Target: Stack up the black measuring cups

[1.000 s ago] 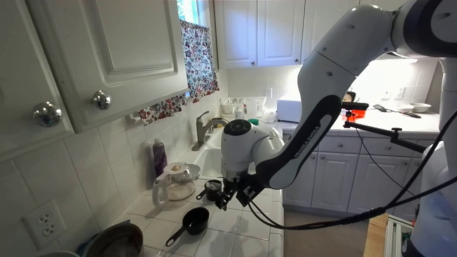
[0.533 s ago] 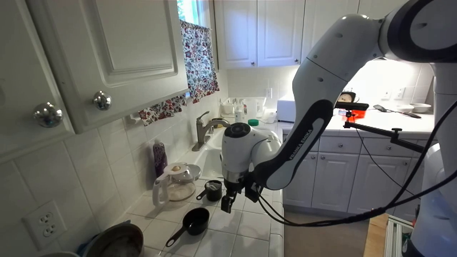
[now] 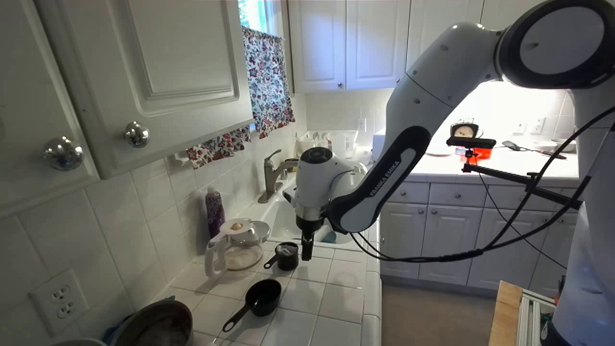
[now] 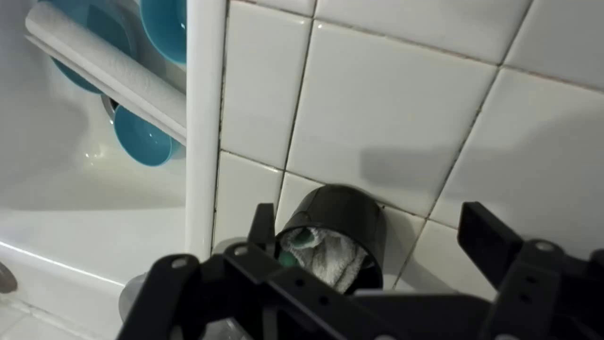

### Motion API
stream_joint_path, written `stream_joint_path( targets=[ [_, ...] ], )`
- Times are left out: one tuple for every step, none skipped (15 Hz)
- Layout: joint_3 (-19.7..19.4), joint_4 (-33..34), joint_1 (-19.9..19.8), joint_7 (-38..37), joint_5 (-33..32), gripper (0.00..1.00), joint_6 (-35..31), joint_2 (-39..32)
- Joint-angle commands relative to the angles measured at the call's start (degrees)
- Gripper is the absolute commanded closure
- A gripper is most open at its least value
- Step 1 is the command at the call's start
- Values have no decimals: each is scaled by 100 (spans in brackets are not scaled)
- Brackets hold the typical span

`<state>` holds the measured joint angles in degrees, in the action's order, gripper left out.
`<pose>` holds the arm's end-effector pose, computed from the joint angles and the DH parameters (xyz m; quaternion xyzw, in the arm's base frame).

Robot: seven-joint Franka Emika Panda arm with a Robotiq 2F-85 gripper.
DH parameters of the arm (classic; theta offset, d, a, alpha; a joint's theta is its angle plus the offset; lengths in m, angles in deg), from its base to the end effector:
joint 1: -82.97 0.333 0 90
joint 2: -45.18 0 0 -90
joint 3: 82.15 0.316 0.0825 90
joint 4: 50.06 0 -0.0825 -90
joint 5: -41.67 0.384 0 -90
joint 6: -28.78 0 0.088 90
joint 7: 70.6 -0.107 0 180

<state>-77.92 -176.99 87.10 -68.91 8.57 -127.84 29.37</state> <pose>0.5608 0.1032 0.2732 0.9283 0.3259 0.1261 0.1274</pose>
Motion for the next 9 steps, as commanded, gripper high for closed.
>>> stream_joint_path(
  targets=[
    [152,430,-222,1404,751,19,-228,-422],
    [183,478,-265,1697,921,26,-248,-488],
    [225,537,-310,1945,1073,32,-244,-552],
    [279,560,-369,2174,1224,41,-254,-589],
    [318,578,-415,2362,1327,48,-262,-618],
    [348,605,-448,2507,1405,56,-251,-647],
    [384,619,-487,2640,1483,62,-236,-672],
    [414,624,-519,2751,1542,68,-227,-688],
    [439,632,-552,2846,1594,76,-215,-705]
  ],
)
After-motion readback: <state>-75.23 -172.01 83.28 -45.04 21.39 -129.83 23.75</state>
